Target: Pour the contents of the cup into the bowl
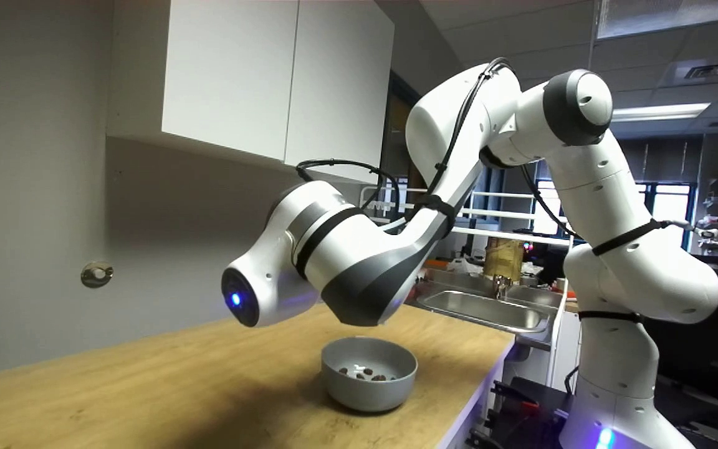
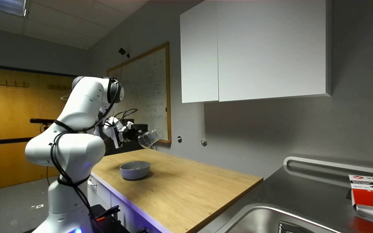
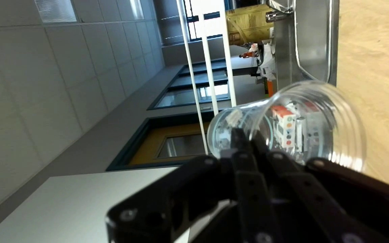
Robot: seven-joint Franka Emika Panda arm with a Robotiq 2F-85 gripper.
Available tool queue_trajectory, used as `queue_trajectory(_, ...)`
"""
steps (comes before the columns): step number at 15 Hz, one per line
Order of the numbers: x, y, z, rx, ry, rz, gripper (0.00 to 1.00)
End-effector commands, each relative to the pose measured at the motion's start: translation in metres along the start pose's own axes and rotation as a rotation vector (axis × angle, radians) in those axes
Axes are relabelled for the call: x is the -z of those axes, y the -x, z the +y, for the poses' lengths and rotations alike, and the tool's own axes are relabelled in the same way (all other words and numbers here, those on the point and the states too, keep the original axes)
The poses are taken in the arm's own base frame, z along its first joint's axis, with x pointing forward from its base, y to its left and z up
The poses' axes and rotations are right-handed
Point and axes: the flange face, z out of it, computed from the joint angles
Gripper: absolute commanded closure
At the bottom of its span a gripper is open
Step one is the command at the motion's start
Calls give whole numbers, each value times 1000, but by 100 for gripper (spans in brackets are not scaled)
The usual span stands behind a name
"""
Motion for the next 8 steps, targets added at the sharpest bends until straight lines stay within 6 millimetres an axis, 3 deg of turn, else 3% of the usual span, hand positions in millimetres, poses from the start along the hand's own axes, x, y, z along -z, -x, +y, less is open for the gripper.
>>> queue_trajectory(1,0,-11,5,-28,37,-12,98)
queue_trajectory(8,-7,-28,20,67,6,-69,98)
